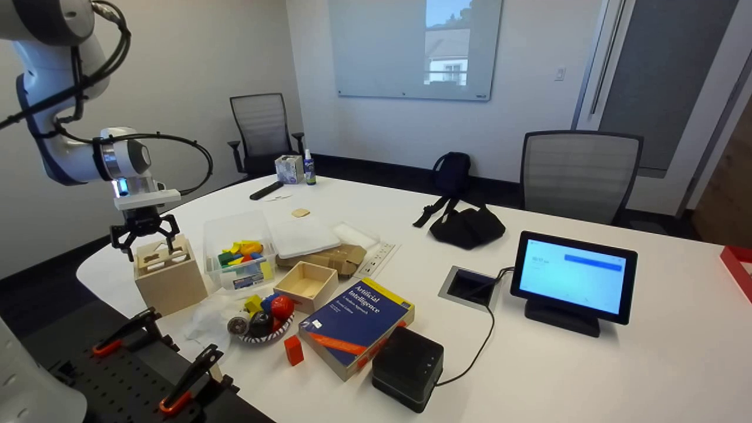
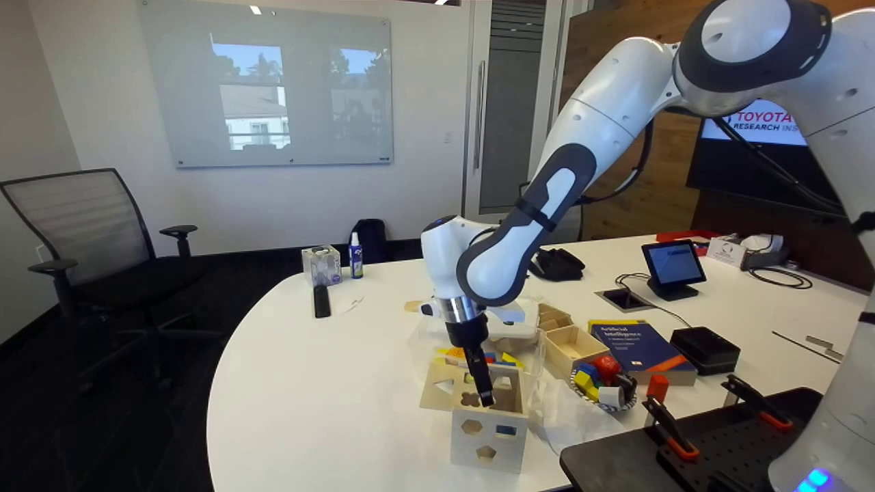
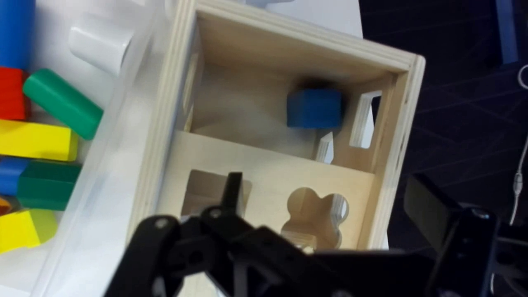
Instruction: Fully open the cube-shaped wooden object
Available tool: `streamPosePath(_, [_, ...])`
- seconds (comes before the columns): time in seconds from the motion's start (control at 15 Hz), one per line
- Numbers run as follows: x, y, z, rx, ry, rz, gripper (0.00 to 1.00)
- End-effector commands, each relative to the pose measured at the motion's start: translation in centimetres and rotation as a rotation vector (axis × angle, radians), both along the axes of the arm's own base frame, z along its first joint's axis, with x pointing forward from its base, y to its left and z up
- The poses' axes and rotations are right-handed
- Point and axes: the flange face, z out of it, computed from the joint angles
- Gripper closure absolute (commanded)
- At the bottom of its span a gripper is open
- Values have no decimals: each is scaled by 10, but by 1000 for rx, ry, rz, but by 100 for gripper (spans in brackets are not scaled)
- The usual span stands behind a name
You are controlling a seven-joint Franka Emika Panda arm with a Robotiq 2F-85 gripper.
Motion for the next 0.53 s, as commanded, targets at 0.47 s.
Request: streamPosePath(0.47, [17, 19, 86, -99, 10, 68, 0])
